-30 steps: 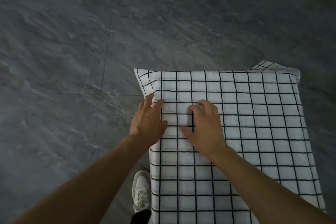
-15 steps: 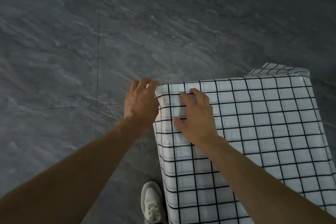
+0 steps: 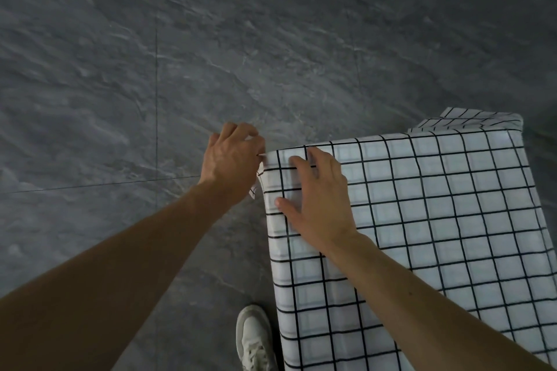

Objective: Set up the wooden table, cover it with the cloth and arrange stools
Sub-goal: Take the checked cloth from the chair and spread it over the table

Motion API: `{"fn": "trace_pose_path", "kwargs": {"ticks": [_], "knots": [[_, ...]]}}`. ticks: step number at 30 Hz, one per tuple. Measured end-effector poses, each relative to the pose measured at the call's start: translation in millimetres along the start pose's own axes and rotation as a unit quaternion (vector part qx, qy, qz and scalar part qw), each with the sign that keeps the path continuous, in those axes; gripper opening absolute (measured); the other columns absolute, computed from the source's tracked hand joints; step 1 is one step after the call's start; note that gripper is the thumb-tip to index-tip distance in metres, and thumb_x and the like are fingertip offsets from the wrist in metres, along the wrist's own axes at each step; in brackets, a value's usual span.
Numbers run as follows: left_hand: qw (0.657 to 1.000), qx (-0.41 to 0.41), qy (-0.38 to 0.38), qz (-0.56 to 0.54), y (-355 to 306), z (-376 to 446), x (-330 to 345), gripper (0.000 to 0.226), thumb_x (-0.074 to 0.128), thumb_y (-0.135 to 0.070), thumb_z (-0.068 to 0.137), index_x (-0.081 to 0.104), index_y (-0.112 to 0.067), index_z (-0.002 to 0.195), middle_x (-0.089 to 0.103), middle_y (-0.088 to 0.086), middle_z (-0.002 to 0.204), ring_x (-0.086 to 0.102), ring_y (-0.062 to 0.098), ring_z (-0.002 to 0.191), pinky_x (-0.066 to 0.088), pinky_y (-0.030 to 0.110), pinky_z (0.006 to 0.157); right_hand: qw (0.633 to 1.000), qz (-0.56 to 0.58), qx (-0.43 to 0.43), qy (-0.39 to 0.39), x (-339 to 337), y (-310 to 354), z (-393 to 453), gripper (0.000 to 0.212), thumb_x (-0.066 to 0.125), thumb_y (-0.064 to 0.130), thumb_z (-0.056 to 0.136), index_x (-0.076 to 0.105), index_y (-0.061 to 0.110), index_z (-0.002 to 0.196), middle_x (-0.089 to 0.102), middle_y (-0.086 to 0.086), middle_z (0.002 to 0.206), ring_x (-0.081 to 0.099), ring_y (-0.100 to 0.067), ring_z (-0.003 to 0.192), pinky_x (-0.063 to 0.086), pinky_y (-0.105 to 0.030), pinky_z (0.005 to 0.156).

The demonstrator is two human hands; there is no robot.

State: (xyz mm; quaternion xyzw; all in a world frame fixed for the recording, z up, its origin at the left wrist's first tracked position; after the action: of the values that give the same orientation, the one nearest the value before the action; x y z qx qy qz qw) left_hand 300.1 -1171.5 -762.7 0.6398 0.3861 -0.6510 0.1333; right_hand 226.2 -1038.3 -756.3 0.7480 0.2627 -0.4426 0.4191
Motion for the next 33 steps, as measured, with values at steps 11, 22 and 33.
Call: {"fn": "trace_pose_path", "kwargs": {"ticks": [11,22,33], "knots": [[0.99,-0.022,-0.088,-0.105,1.1,-17.4,-13.7,0.018,0.067,-0.003,0.081,0.067,-0.013,0.097,0.063,0.003,0.102,0.056,0.023,0.094,0.048,0.037,0.077,1.0,-0.023,0.018,-0.011,5.9,3.2,1.8,0.068,0.055,0.057,0.09,0.034,0.025,0.146,0.02,-0.01,0.159,0.014,-0.029,0.148,0.021,-0.048,0.119],[0.96,-0.105,-0.035,-0.258,-16.9,-38.1,18.2,0.044,0.071,-0.01,0.084,0.058,-0.011,0.126,0.062,0.002,0.11,0.061,0.016,0.093,0.053,0.031,0.083,0.998,-0.056,-0.002,0.004,6.9,-6.1,5.8,0.071,0.047,0.057,0.094,0.024,0.027,0.154,0.012,-0.011,0.164,0.006,-0.03,0.151,0.016,-0.047,0.12],[1.0,0.02,0.006,-0.006,-61.6,-23.4,1.7,0.055,0.071,-0.022,0.083,0.053,-0.01,0.134,0.041,0.009,0.148,0.037,0.03,0.132,0.041,0.042,0.105,0.999,-0.027,0.018,0.006,-12.6,-38.2,-3.2,0.062,0.052,0.03,0.099,0.027,0.02,0.155,0.009,-0.01,0.164,0.005,-0.027,0.152,0.012,-0.044,0.123]]}}
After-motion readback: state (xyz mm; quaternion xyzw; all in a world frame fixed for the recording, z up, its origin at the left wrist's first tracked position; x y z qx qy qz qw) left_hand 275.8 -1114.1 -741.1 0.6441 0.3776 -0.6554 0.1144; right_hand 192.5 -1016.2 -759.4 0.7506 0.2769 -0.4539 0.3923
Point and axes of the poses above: each hand's wrist, its own z-axis towards the middle knuckle, its own x-axis out of the palm, y = z × x, the point moved 10 cm from there along z, towards the middle knuckle
